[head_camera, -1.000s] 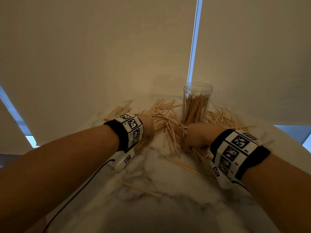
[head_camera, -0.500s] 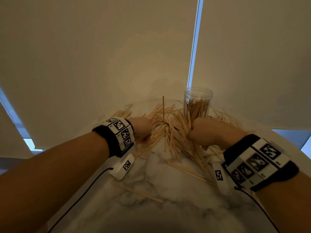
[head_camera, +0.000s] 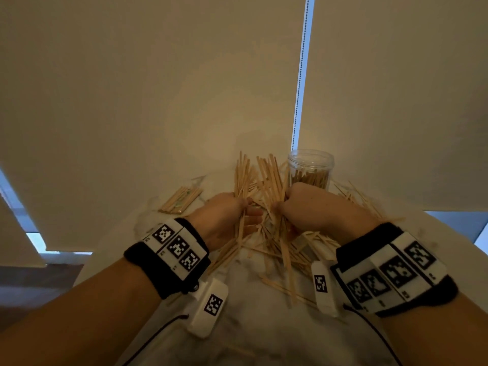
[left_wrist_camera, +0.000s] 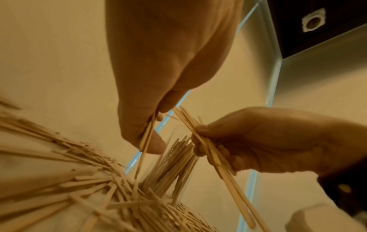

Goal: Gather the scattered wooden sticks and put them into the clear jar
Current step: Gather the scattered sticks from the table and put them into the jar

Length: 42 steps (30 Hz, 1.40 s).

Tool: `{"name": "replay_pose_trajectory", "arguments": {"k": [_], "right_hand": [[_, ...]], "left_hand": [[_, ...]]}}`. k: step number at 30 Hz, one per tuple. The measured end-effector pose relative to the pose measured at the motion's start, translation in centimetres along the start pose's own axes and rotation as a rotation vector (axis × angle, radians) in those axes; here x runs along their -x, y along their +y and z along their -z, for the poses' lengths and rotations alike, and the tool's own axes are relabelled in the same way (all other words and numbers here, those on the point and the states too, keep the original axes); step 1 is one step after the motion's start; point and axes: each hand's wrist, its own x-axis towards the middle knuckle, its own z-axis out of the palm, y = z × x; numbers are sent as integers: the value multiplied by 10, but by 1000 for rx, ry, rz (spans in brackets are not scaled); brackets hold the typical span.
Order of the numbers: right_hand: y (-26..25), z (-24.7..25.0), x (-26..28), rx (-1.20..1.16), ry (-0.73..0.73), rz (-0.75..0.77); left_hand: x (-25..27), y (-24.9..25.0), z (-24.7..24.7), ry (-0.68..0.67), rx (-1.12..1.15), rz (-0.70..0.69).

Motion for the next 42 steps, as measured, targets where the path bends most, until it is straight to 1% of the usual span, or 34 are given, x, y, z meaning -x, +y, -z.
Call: {"name": "replay_pose_trajectory", "arguments": {"k": [4, 6, 8, 10, 12, 13, 15, 17, 18, 21, 23, 24, 26, 28, 30, 31, 33, 35, 40, 42], "right_hand": [[-12, -4, -16, 5, 53, 44], [-13, -5, -23, 51, 120, 60], [-15, -4, -25, 94, 169, 66], [-18, -4, -28, 188, 137, 72], [-24, -7, -29, 343, 70, 87], [-25, -10, -32, 380, 72, 82], [-20, -12, -38, 395, 155, 97], [-16, -13, -39, 312, 326, 114], [-12, -13, -40, 269, 376, 121], [-11, -10, -40, 190, 444, 147], [-11, -3, -39, 106, 479, 122], [-11, 3, -38, 78, 523, 103], [-9, 15, -34, 59, 615, 80], [-4, 25, -33, 20, 693, 101], [1, 32, -33, -72, 756, 131], [2, 33, -32, -124, 781, 141], [3, 35, -30, -217, 805, 144], [1, 37, -29, -286, 798, 164], [-7, 35, -29, -462, 711, 209], [-8, 37, -26, -541, 732, 233]], "left_hand": [[-2, 6, -12, -40, -43, -188], [-4, 9, -17, -66, -73, -245], [-6, 14, -24, -78, -59, -263], [-10, 19, -30, -87, -50, -246], [-18, 20, -35, -95, -94, -221], [-21, 20, -36, -91, -121, -228], [-29, 19, -35, -80, -163, -290], [-34, 20, -34, -36, -173, -371], [-37, 20, -33, 5, -169, -396], [-47, 21, -29, 122, -145, -462], [-51, 21, -29, 133, -95, -491], [-51, 20, -30, 112, -79, -499], [-49, 18, -35, 17, -41, -494], [-46, 14, -41, -129, 25, -465], [-42, 11, -48, -297, 50, -431], [-40, 9, -51, -362, 48, -418], [-35, 9, -55, -444, 57, -423], [-34, 9, -56, -458, 70, -443], [-36, 7, -54, -416, 110, -474], [-36, 7, -53, -449, 115, -476]]}}
